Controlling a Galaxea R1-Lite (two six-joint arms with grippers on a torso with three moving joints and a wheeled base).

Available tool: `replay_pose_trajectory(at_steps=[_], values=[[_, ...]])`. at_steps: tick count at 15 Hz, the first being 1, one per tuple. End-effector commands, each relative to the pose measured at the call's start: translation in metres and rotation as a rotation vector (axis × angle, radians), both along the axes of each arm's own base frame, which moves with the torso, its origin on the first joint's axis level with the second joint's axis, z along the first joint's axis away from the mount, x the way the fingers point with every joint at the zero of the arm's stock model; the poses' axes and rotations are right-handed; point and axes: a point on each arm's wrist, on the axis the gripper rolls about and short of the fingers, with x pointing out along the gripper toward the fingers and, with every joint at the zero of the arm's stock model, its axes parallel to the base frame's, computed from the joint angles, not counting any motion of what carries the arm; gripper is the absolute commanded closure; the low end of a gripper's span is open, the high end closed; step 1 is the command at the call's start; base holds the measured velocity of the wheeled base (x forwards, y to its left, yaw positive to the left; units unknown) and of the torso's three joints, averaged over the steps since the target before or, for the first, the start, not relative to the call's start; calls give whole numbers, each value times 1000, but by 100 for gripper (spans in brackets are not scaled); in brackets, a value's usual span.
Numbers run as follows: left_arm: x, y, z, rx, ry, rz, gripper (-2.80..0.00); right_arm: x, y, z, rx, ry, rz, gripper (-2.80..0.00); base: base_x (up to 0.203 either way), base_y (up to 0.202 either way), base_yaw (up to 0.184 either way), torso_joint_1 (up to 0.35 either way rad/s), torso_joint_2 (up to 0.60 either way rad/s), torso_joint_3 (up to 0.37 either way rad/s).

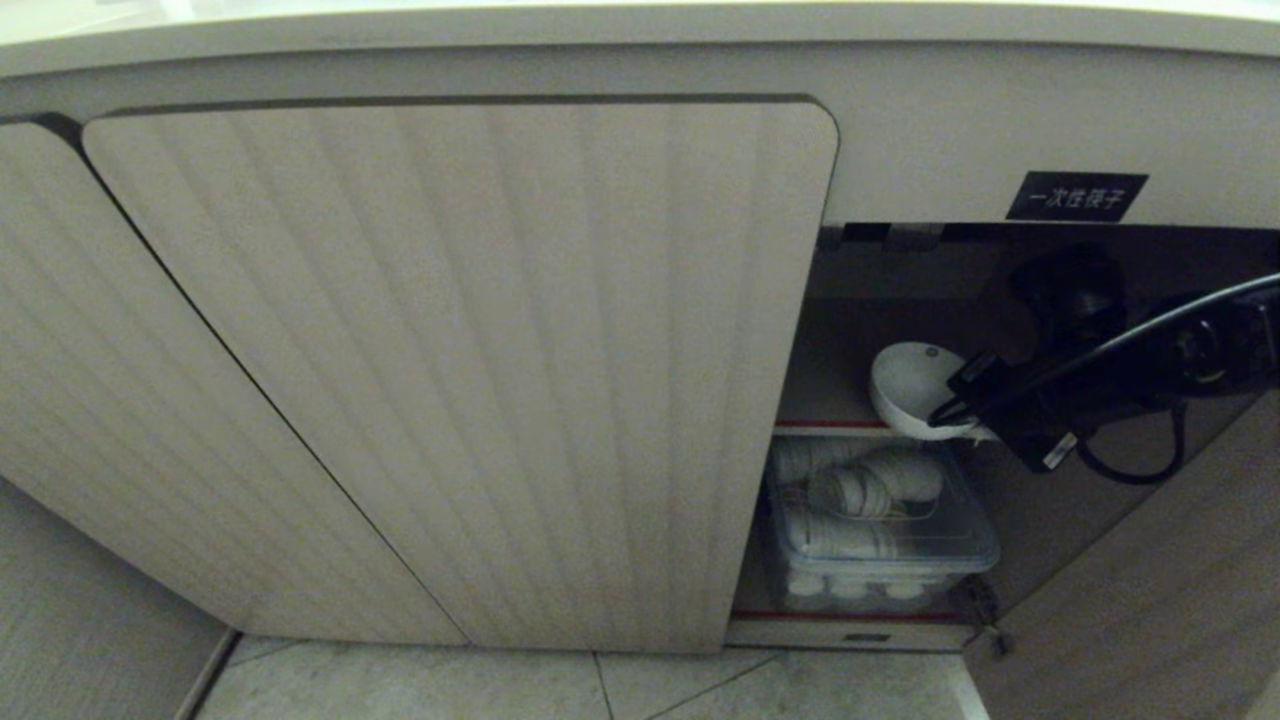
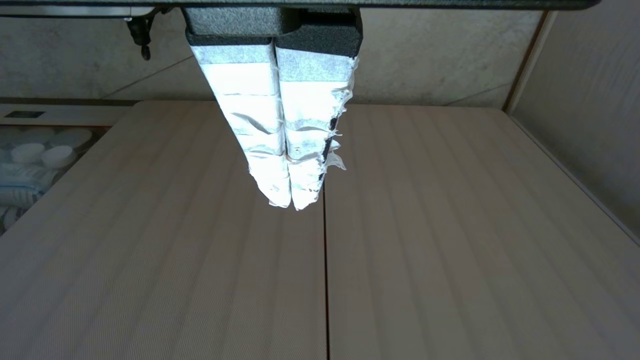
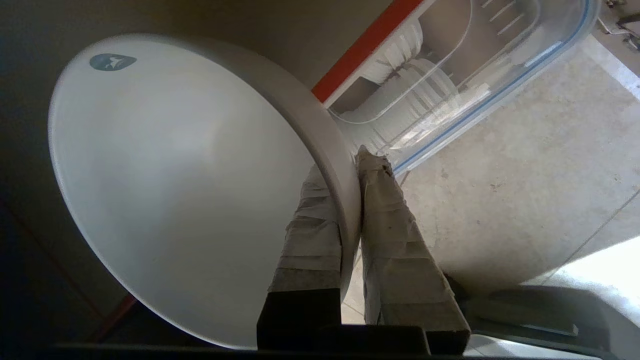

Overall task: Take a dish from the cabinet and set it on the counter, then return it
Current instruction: Put it back into the cabinet

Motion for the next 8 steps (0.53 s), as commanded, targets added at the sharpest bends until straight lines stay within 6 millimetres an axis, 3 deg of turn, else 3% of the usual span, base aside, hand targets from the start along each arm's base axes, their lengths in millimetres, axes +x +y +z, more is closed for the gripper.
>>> replay_pose_trajectory(at_steps=[1, 8], values=[[0, 0, 0, -1, -2, 0, 0, 4, -1, -1, -2, 14, -10, 0, 0, 0, 0, 0, 0, 0], [0, 0, 0, -1, -2, 0, 0, 13, -1, -2, -12, 25, -23, 0, 0, 0, 0, 0, 0, 0]])
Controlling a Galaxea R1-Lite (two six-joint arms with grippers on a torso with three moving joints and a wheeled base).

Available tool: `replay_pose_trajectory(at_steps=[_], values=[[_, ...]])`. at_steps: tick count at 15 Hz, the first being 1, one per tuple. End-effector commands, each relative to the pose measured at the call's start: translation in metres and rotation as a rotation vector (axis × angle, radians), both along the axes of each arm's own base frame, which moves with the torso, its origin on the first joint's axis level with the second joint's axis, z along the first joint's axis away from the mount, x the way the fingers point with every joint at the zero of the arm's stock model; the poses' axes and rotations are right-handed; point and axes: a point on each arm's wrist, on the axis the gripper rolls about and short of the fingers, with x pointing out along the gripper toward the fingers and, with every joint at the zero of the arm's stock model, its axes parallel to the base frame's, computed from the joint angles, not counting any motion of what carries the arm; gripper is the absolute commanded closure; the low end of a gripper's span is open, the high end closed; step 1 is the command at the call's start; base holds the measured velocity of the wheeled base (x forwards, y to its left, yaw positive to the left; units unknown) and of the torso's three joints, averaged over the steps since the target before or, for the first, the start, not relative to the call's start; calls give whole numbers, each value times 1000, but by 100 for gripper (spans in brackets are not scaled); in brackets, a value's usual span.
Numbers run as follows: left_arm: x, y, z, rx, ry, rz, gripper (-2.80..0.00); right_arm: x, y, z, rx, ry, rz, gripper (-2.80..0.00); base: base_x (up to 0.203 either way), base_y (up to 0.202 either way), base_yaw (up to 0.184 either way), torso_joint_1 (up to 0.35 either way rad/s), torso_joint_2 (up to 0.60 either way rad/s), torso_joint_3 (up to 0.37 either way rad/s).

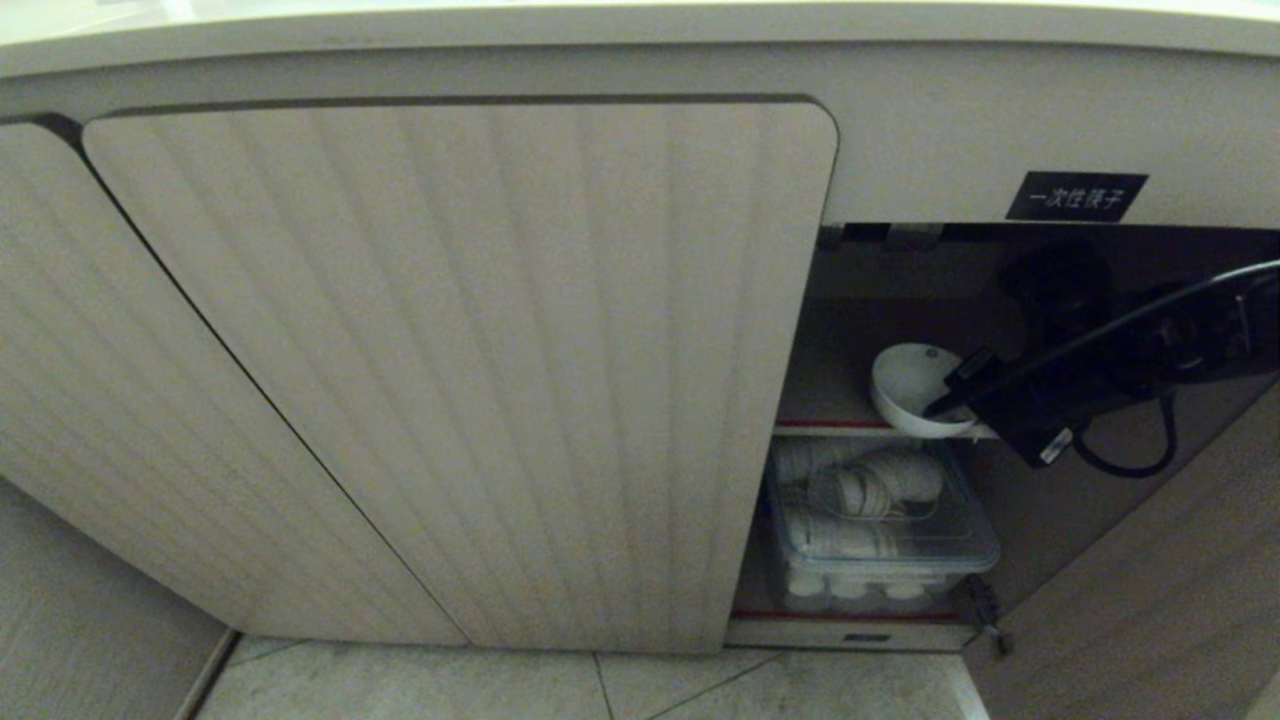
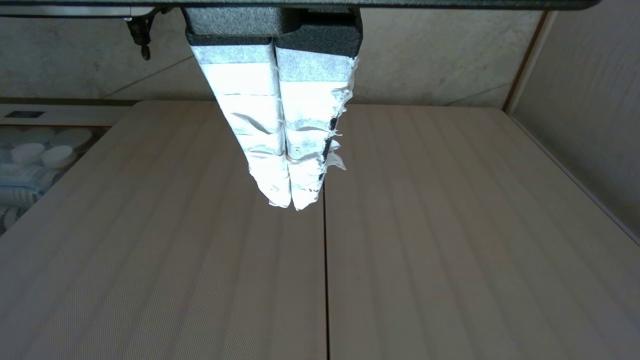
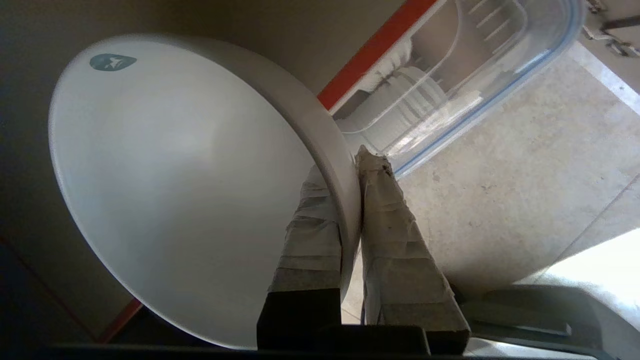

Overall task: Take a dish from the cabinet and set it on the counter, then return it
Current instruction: Put it back into the cabinet

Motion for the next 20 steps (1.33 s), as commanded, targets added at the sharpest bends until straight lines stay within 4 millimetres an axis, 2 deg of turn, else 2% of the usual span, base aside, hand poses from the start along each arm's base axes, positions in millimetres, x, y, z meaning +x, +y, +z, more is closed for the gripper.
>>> replay_pose_trajectory(at_steps=[1, 9, 15, 20], values=[[0, 0, 0, 0, -1, 0, 0, 4, 0, -1, 3, 4, -6, 0, 0, 0, 0, 0, 0, 0], [0, 0, 0, 0, -1, 0, 0, 17, -2, 2, 4, -2, -14, 0, 0, 0, 0, 0, 0, 0], [0, 0, 0, 0, -1, 2, 0, 22, -2, -3, -7, -4, -24, 0, 0, 0, 0, 0, 0, 0], [0, 0, 0, 0, -1, 0, 0, 35, 0, -1, -12, -32, -33, 0, 0, 0, 0, 0, 0, 0]])
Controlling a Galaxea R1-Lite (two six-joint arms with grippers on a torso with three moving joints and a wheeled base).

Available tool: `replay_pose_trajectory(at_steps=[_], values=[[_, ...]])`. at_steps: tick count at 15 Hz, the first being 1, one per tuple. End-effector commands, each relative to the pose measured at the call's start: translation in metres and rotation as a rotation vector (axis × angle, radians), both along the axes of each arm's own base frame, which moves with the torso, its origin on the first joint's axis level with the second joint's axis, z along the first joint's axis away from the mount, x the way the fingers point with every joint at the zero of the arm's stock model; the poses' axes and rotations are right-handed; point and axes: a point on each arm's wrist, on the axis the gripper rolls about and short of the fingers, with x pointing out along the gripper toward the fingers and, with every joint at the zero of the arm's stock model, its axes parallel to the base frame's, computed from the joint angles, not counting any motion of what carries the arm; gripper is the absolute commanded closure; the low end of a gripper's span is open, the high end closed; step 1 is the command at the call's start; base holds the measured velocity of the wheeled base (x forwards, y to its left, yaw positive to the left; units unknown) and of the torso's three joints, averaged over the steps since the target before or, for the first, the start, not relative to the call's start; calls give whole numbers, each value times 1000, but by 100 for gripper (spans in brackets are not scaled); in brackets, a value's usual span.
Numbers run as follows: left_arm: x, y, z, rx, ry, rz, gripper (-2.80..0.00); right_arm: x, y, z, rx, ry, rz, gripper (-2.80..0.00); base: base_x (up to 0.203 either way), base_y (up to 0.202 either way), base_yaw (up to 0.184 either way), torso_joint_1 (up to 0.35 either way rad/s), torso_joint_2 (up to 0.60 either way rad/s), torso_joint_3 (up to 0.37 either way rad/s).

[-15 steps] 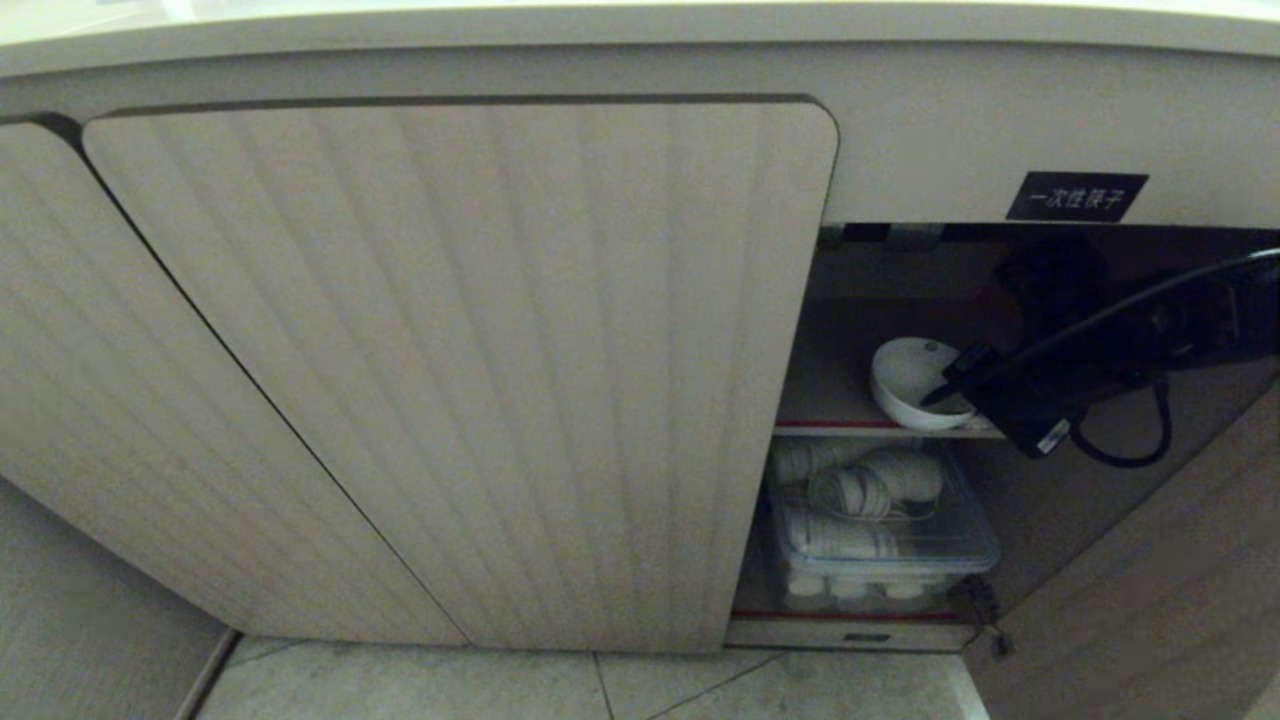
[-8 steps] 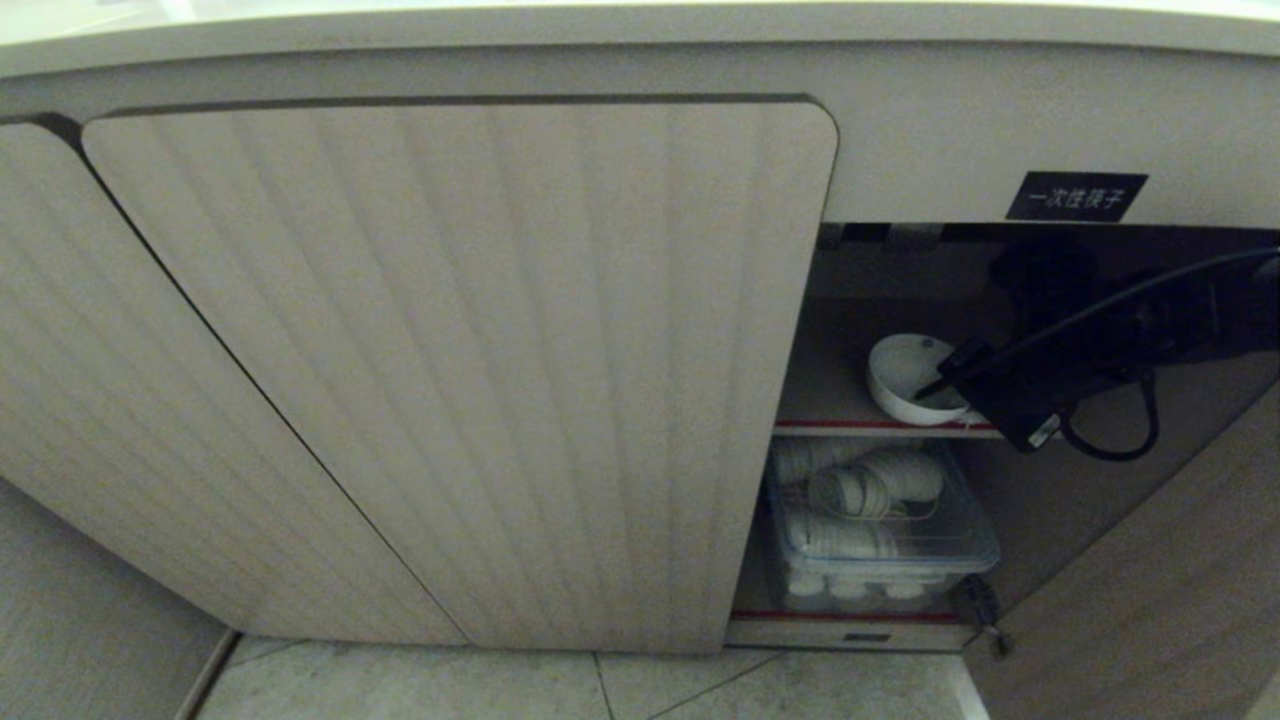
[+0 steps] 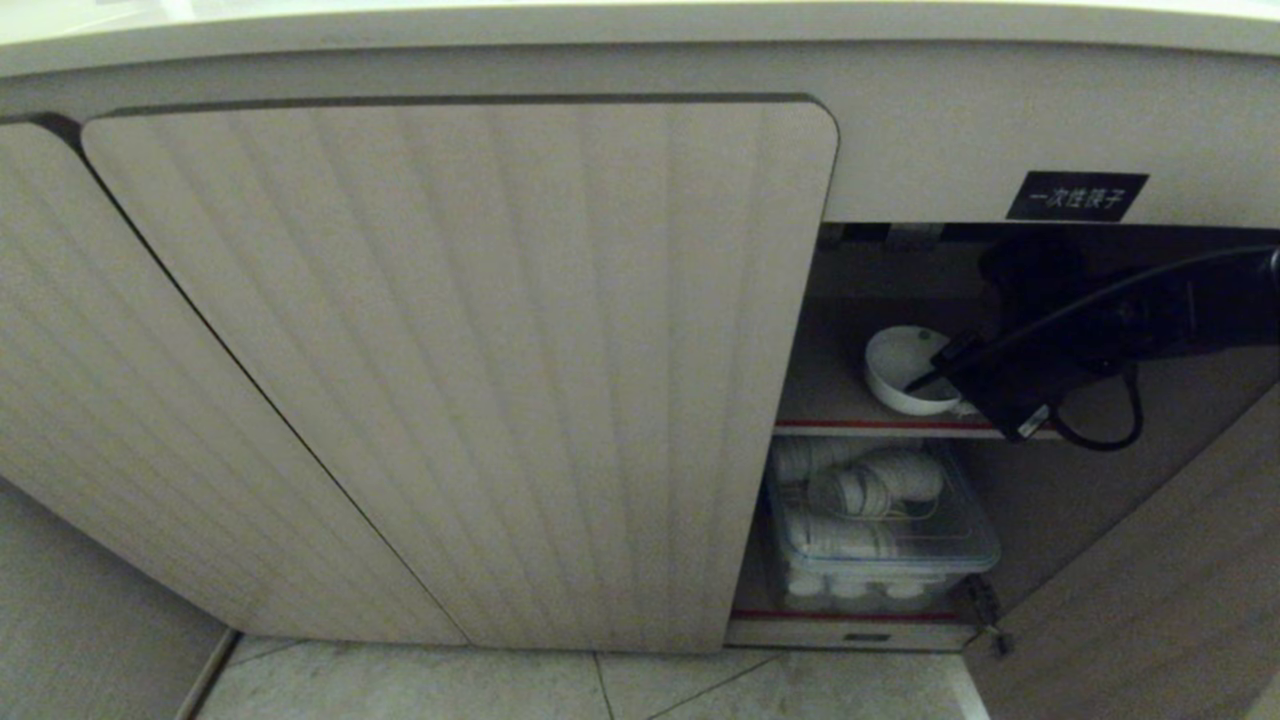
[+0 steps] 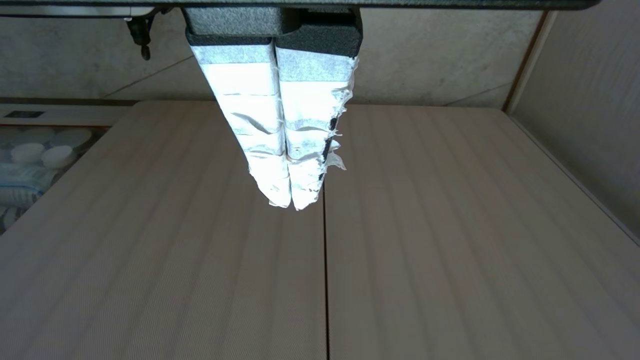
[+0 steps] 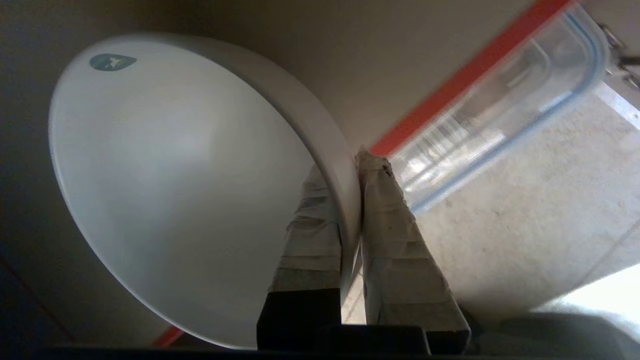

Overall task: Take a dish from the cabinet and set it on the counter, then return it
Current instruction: Put it back into the cabinet

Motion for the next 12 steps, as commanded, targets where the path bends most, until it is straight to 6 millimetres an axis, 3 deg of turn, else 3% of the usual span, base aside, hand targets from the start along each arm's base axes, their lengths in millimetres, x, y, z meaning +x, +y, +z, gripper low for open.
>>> replay_pose_trajectory(at_steps=[1, 12], values=[[0, 0, 0, 0, -1, 0, 0, 5, 1, -2, 1, -2, -6, 0, 0, 0, 0, 0, 0, 0], [0, 0, 0, 0, 0, -1, 0, 11, 2, -8, -14, -25, -24, 0, 0, 0, 0, 0, 0, 0]])
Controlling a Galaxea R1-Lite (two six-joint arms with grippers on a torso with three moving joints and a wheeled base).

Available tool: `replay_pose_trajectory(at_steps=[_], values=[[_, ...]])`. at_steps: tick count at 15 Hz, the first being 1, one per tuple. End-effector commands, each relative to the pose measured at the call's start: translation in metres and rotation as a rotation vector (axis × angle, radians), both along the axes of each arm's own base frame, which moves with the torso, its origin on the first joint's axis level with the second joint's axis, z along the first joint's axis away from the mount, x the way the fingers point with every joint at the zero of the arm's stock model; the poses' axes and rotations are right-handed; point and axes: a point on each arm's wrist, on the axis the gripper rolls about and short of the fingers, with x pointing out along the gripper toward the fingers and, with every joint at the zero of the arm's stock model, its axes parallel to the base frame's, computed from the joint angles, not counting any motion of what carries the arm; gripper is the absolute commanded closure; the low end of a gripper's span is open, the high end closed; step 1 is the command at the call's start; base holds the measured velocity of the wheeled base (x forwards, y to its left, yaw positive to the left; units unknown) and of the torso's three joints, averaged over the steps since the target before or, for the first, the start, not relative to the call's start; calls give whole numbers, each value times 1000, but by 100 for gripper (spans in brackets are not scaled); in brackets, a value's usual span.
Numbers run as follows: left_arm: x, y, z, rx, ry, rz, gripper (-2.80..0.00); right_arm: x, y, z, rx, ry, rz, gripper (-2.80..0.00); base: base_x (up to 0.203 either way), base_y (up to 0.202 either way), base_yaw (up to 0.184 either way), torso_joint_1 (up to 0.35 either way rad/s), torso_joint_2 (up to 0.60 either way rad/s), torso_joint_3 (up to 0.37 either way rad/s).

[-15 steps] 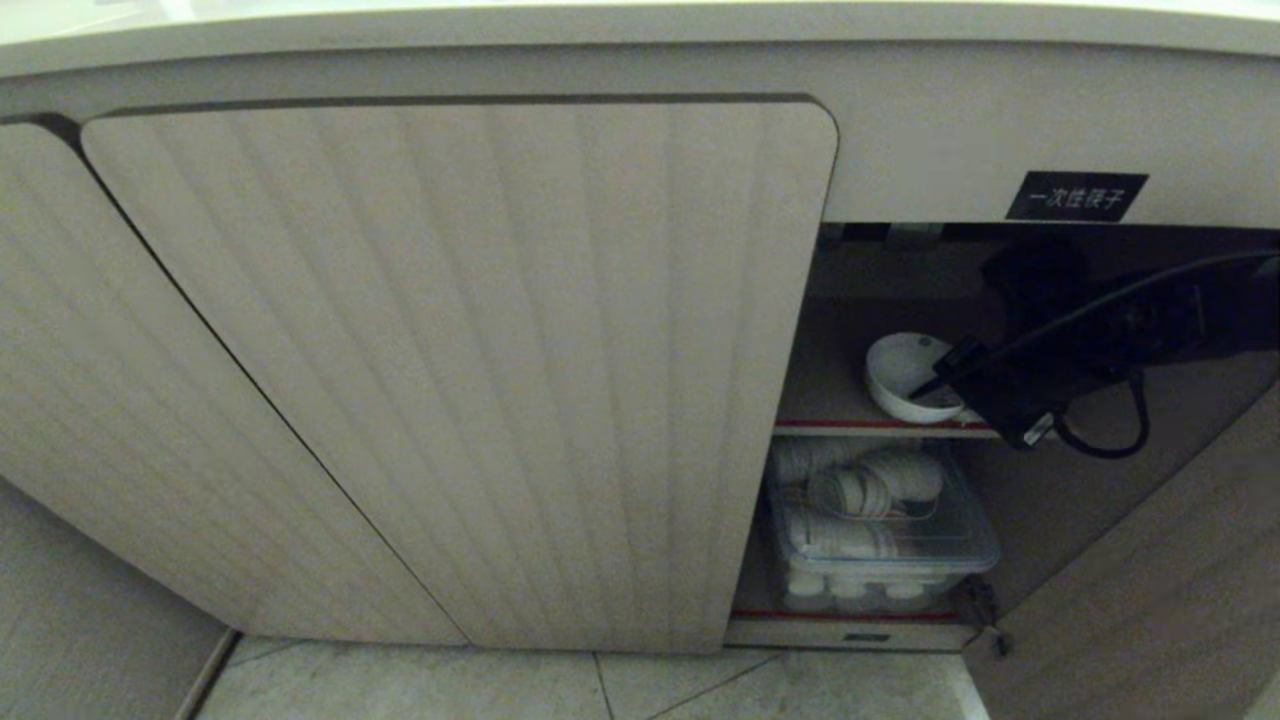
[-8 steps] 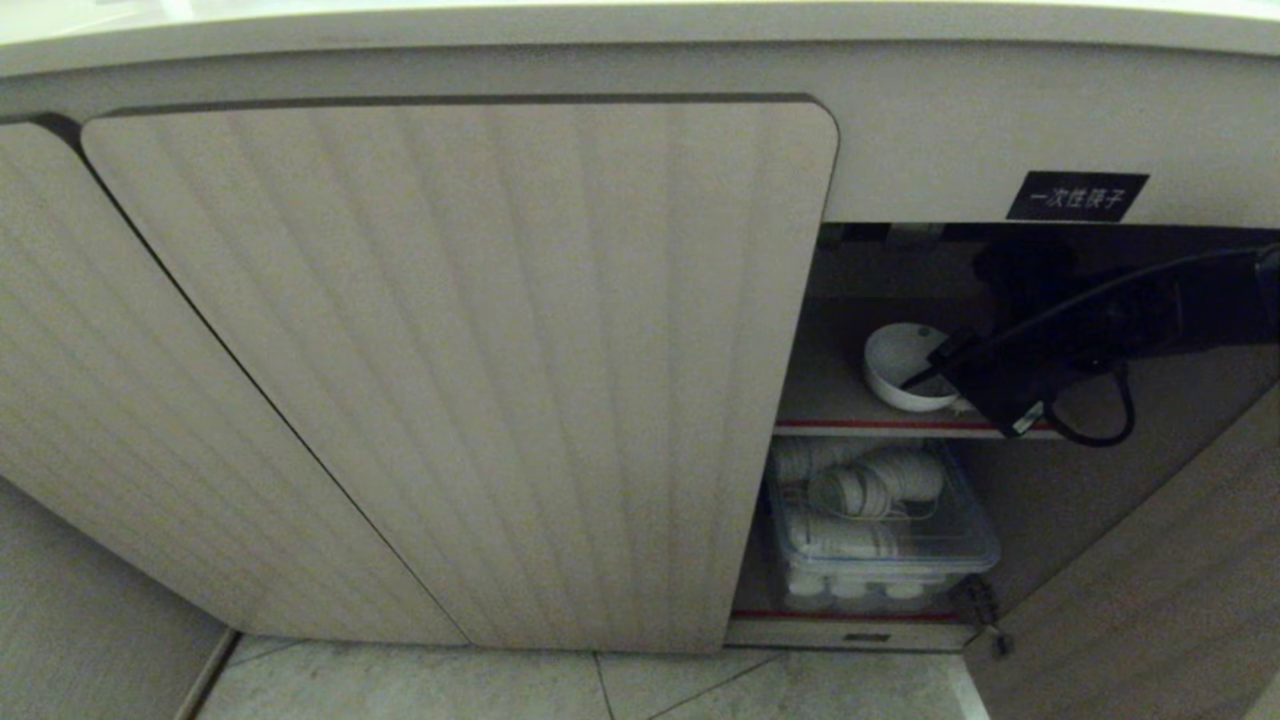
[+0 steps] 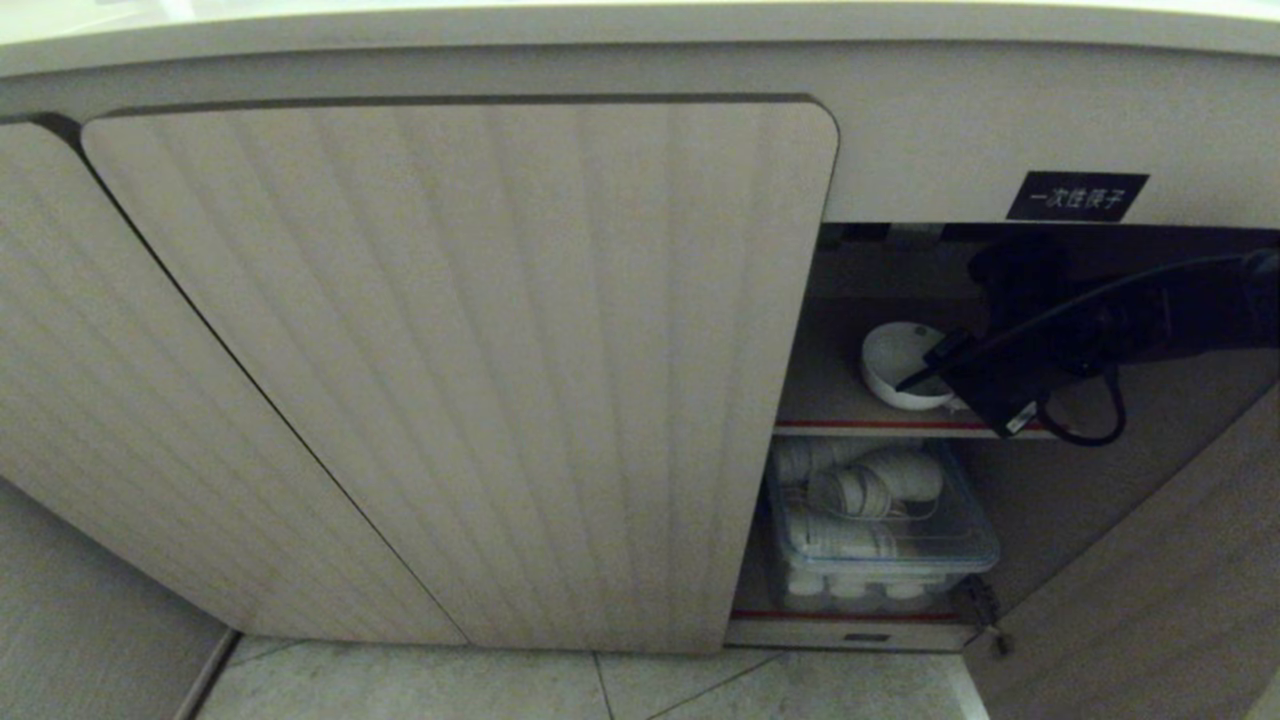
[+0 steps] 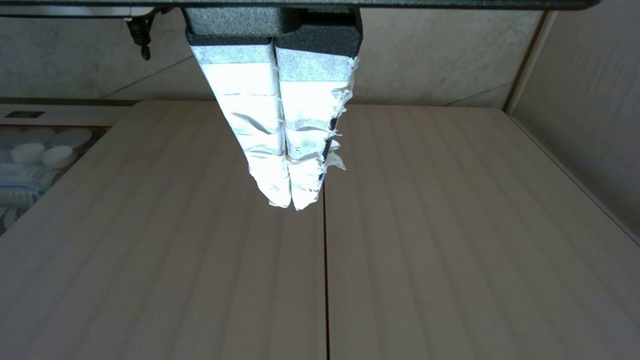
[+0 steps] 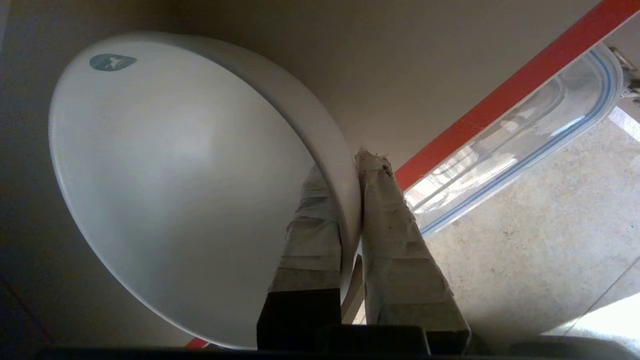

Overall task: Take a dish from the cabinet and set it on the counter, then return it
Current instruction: Put it back into the cabinet

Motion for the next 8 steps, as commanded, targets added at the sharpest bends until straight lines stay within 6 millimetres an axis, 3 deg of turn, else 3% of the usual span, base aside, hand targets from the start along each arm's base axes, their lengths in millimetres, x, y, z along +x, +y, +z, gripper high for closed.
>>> replay_pose_trajectory(at_steps=[1, 8], values=[[0, 0, 0, 0, -2, 0, 0, 2, 1, -3, 3, 7, -4, 0, 0, 0, 0, 0, 0, 0], [0, 0, 0, 0, -1, 1, 0, 8, 1, -6, 7, -19, -5, 0, 0, 0, 0, 0, 0, 0]])
